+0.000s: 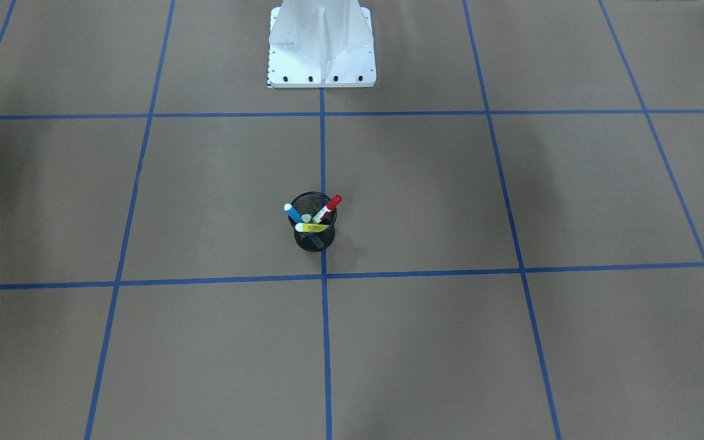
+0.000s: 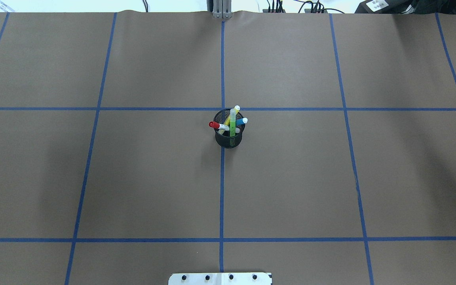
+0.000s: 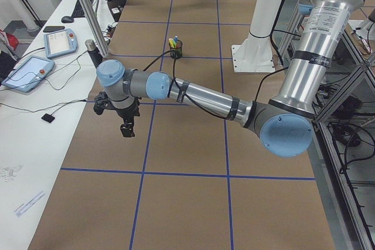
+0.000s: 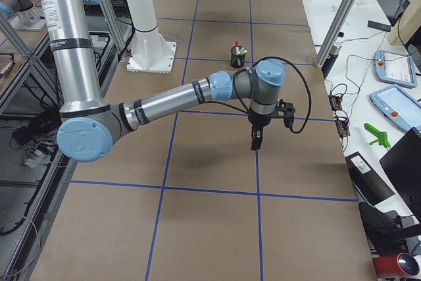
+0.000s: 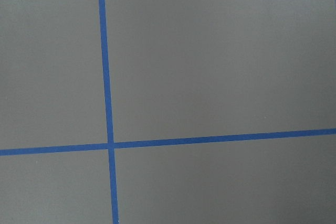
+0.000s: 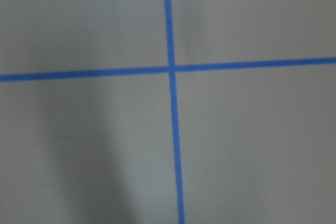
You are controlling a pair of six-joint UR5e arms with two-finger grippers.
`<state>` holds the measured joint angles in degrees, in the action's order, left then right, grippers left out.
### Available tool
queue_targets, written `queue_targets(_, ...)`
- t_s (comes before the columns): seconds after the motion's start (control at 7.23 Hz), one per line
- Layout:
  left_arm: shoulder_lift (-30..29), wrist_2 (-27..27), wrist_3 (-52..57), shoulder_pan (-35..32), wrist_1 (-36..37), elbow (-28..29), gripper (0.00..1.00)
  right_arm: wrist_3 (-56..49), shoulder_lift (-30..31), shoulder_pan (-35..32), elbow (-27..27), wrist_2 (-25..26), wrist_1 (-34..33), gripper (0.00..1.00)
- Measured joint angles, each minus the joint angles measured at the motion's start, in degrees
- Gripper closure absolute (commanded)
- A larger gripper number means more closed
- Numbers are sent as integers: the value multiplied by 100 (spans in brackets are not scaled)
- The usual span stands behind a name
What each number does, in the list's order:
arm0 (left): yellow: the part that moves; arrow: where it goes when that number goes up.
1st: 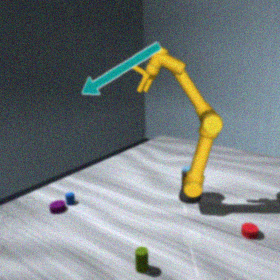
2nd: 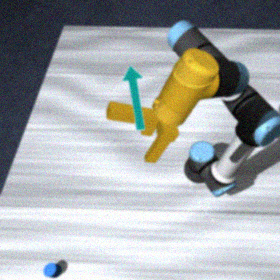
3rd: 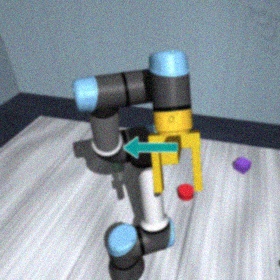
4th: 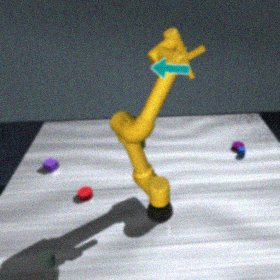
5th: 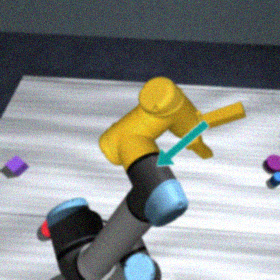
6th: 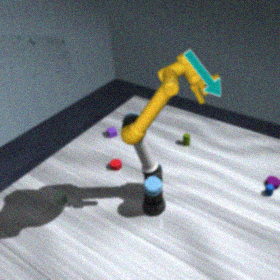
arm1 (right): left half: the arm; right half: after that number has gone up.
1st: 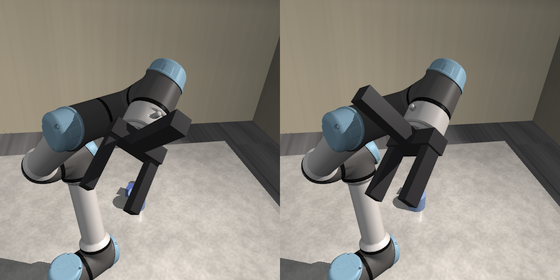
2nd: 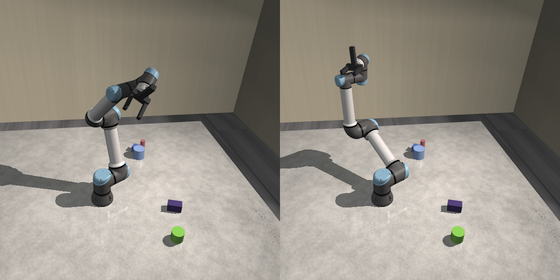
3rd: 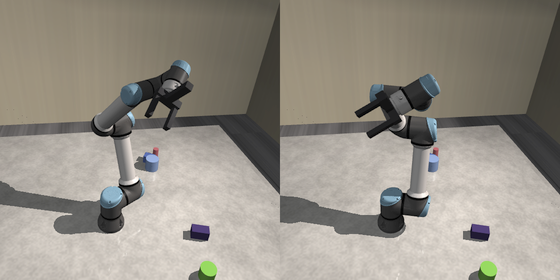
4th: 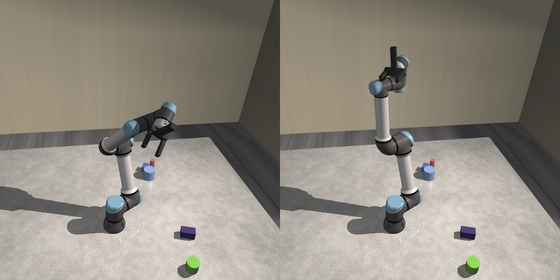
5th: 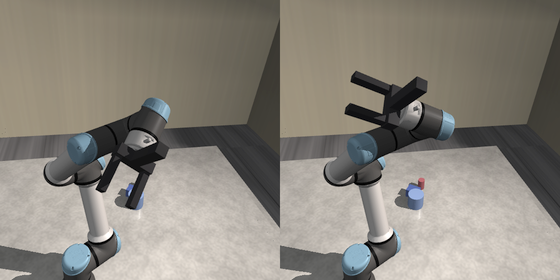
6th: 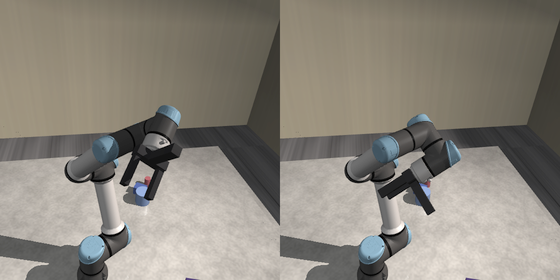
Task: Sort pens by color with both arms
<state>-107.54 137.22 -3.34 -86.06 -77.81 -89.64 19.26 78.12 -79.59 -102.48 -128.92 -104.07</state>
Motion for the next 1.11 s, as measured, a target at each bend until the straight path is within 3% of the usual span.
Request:
queue_targets(0.55, -104, 47, -8, 2, 5, -7, 0, 2786, -2038, 1508, 375, 63, -62, 0)
queue_targets(0.83, -156, 50, -8, 2, 1, -2, 0, 3129, -2789, 2027, 375, 133, -69, 0)
queue_targets(1.11, -169, 51, -8, 2, -10, 11, 0, 2859, -3071, 2703, 285, 689, 271, 1)
